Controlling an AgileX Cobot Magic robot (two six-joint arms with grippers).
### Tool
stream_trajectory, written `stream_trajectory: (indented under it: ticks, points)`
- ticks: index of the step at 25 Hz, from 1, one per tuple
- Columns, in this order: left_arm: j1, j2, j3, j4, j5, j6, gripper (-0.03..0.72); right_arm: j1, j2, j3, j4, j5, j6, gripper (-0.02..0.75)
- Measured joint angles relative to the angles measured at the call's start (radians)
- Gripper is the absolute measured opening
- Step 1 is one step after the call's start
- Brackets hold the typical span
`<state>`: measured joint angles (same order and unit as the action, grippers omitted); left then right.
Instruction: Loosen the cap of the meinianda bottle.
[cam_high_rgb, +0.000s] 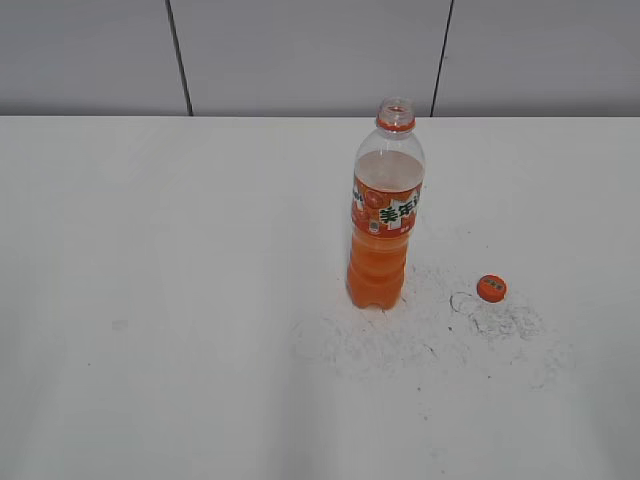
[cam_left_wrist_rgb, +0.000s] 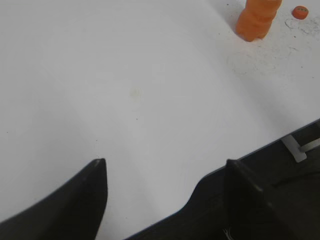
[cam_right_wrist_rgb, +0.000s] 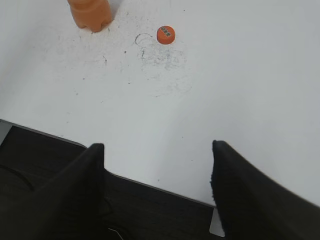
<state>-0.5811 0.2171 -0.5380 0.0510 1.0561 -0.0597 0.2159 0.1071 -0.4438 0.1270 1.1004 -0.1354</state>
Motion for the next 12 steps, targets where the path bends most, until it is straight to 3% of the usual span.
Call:
stream_trajectory:
  ticks: [12]
  points:
    - [0.027, -0.009, 0.0, -0.012, -0.002, 0.0, 0.543, -0.002, 0.0, 0.0, 0.0, 0.0, -0.002, 0.494]
